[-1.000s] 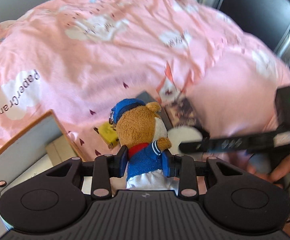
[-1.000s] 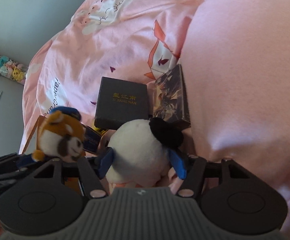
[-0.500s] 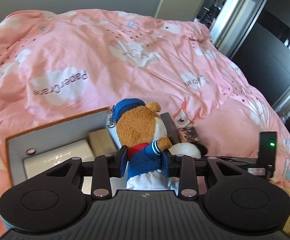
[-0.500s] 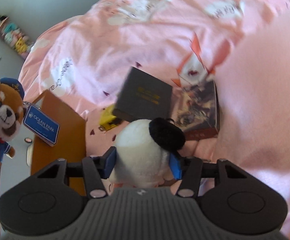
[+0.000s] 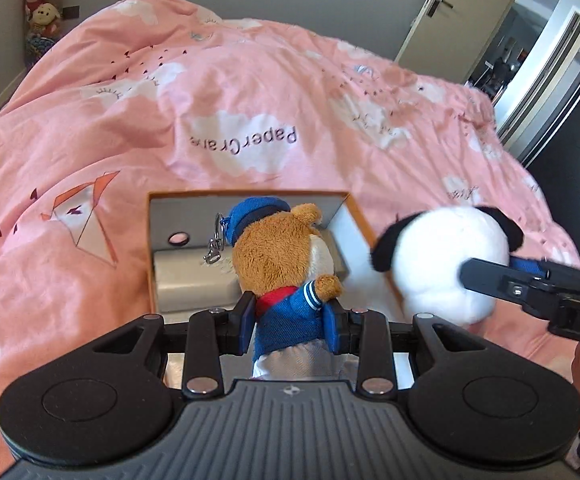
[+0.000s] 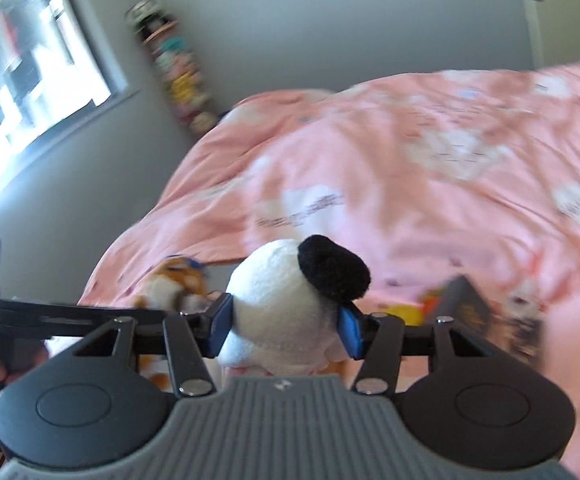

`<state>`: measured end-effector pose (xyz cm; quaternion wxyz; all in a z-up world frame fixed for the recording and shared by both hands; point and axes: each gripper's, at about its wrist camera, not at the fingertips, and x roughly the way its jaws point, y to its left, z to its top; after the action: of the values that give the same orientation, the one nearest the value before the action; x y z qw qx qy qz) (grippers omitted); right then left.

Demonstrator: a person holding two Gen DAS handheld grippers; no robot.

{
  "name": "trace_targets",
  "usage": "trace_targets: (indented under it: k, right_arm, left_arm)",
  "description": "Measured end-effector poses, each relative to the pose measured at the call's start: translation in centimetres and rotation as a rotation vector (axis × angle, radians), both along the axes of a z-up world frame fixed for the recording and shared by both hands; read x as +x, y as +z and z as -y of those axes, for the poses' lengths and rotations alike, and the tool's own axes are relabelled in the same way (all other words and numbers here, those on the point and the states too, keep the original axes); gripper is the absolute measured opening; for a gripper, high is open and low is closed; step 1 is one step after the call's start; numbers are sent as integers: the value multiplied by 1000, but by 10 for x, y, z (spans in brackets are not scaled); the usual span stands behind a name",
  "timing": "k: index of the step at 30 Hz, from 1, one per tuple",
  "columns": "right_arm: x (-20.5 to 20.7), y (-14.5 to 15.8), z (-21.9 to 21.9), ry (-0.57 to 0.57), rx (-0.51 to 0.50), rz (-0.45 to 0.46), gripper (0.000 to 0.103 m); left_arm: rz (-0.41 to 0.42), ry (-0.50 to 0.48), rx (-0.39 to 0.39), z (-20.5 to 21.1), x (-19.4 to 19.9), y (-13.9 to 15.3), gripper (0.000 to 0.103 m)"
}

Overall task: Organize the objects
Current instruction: 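Carry both plush toys over the orange box with both grippers, then lower the bear plush and white plush into the box and open both grippers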

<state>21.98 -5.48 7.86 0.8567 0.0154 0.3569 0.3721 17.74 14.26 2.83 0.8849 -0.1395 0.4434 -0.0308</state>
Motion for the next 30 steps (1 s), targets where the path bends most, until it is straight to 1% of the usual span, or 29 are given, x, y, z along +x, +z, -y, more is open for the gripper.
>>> trace_targets:
  k: [6,10,11,13,17,18,23,27,30]
  right_arm:
    - [3,-38,-66,106,-196,-4,56]
    - [9,-65,-91,145,-287,-39,56]
    - [11,-70,-95,146,-300,-45,56]
    - [16,-77,-99,139,-309,-60,56]
    - [24,-87,-101,128,-307,-80,57]
    - [25,-88,-101,121,-302,-85,57]
    - [26,-88,-104,92,-288,-72,57]
    - [25,-88,-107,98,-296,-65,58]
    - [24,-88,-110,118,-310,-51,58]
  left_arm:
    - [-94,-8,20,-12,7,-36,39]
    - [-109,-17,45,-13,8,-49,38]
    - [-107,-14,76,-12,8,-50,38]
    - [-96,-18,125,-10,8,-50,38]
    - [-105,-59,125,-10,12,-49,39]
    - [-108,-70,138,-7,13,-49,39]
    - [-118,-142,262,6,12,-52,40]
    - [-125,-189,347,14,11,-56,40]
    - [-117,-218,366,16,10,-57,41]
